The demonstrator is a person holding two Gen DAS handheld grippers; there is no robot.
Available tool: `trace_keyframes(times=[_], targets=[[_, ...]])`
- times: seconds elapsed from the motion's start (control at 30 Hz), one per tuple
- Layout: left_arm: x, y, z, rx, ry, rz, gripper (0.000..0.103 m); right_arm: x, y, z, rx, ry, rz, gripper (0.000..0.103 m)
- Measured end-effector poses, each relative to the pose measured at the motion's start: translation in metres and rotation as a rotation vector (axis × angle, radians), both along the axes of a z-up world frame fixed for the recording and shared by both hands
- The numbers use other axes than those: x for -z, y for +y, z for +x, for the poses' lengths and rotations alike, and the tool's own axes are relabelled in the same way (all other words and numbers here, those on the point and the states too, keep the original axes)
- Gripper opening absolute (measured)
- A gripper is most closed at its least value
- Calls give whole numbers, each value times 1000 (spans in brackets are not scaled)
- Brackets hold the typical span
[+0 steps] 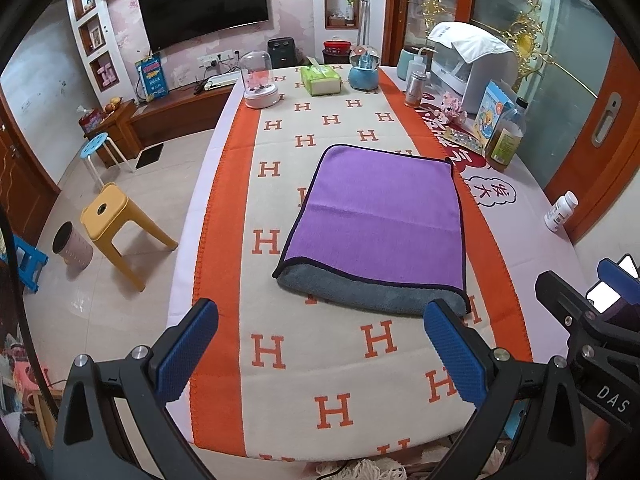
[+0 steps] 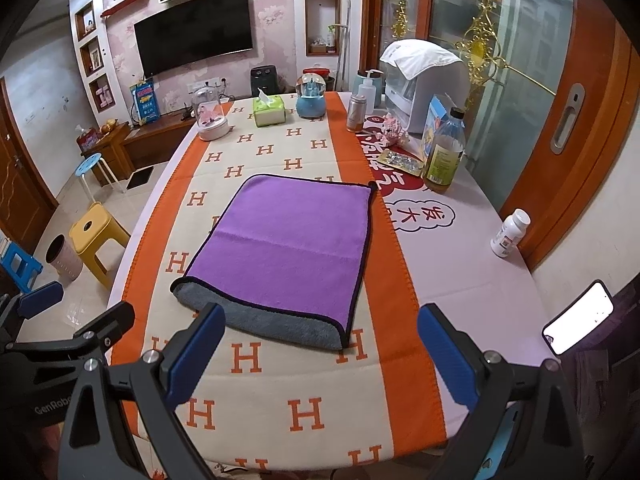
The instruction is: Fold towel
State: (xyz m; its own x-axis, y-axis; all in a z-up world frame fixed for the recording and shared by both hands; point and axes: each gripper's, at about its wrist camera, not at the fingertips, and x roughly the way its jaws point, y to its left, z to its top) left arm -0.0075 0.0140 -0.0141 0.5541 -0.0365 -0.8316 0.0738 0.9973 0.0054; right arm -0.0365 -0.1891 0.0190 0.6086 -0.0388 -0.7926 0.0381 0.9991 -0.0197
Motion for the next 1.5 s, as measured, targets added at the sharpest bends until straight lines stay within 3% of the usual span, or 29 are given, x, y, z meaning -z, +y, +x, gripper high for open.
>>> trace_keyframes(times=[0.3, 0.53, 0.87, 1.1, 1.2, 1.5], targets=[[1, 21, 15, 54, -12, -29, 102, 10, 5, -7, 60, -19, 1, 97], [12, 35, 41, 83, -14, -1, 102, 27, -4, -4, 99, -7, -11, 97], [61, 36, 83, 192, 74, 59, 102, 76, -22, 24, 34, 83, -8, 85], [113, 40, 119, 277, 175, 42, 99, 129, -34, 56, -58, 205, 10, 70], [135, 41, 135, 318, 234, 26, 93, 151, -43, 69, -97, 264, 59, 64], [169, 32, 170, 495, 327, -48, 84, 184, -58, 90, -191, 353, 158, 62]])
